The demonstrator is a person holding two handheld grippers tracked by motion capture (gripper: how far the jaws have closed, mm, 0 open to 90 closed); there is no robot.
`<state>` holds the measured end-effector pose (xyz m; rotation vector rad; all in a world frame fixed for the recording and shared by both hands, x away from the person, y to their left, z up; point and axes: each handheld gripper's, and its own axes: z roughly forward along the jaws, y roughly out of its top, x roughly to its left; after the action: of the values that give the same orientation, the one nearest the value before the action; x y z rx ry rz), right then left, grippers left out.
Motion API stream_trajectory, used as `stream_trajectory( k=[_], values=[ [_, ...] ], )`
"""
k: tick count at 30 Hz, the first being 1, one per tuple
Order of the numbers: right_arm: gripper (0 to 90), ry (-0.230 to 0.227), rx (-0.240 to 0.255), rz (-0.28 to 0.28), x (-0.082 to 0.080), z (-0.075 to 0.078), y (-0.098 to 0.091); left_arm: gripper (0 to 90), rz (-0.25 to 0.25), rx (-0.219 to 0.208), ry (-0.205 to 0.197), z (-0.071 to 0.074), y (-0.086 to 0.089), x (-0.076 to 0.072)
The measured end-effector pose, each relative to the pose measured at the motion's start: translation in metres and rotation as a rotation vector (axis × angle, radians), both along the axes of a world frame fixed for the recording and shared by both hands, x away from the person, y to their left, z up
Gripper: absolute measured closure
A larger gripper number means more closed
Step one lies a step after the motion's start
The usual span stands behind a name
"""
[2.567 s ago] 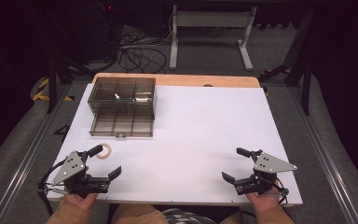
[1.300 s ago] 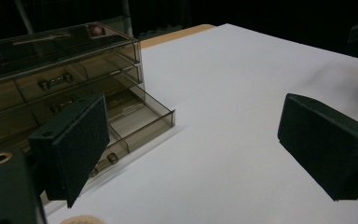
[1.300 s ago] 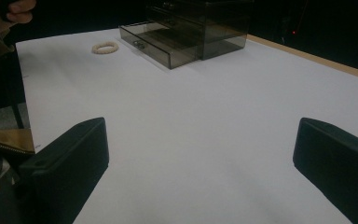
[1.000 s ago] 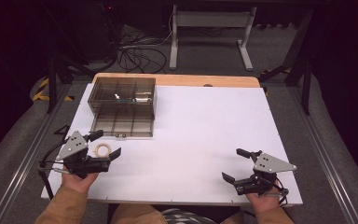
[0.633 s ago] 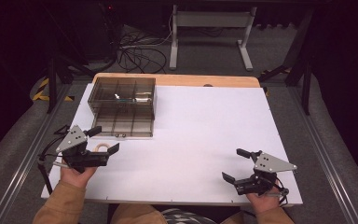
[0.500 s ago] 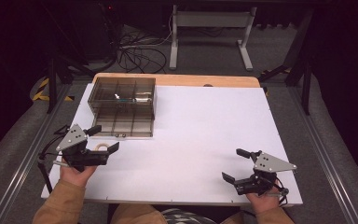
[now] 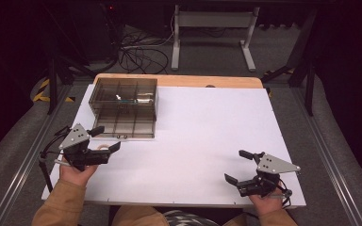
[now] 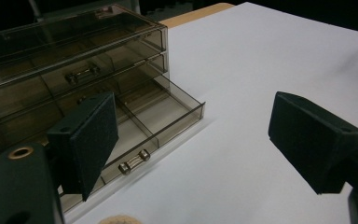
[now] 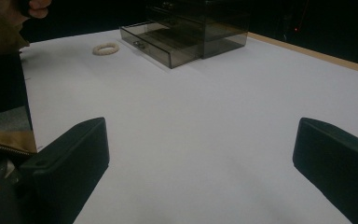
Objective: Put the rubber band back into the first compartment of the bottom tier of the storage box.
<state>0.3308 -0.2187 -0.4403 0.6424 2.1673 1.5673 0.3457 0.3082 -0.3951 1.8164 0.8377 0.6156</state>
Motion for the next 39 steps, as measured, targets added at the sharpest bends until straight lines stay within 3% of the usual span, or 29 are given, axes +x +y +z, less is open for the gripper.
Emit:
stream_trajectory(
  k=[8,13,18,23,26,30,39],
  values=[
    [4.3,0.001,-0.001,0.002,0.000,0.000,0.000,20.8,0.007,0.013,0.010,0.000,0.002,0.002],
    [4.5,0.003,-0.002,0.005,0.000,0.000,0.000,25.3,0.017,0.044,0.052,-0.002,0.005,0.008],
    [4.6,0.004,-0.002,0.007,0.000,0.000,0.001,27.6,0.044,0.102,0.104,-0.007,0.010,0.017],
    [4.8,0.006,-0.005,0.012,0.000,-0.001,0.001,30.8,0.063,0.119,0.148,-0.010,0.014,0.023],
    [4.9,0.006,-0.006,0.012,0.000,-0.001,0.001,32.7,0.085,0.114,0.219,-0.014,0.021,0.030],
    [5.0,0.010,-0.006,0.013,0.001,-0.001,0.002,34.6,0.099,0.118,0.273,-0.017,0.026,0.037],
    [5.1,0.011,-0.011,0.012,0.001,-0.001,0.002,37.9,0.122,0.186,0.358,-0.026,0.030,0.048]
  ],
)
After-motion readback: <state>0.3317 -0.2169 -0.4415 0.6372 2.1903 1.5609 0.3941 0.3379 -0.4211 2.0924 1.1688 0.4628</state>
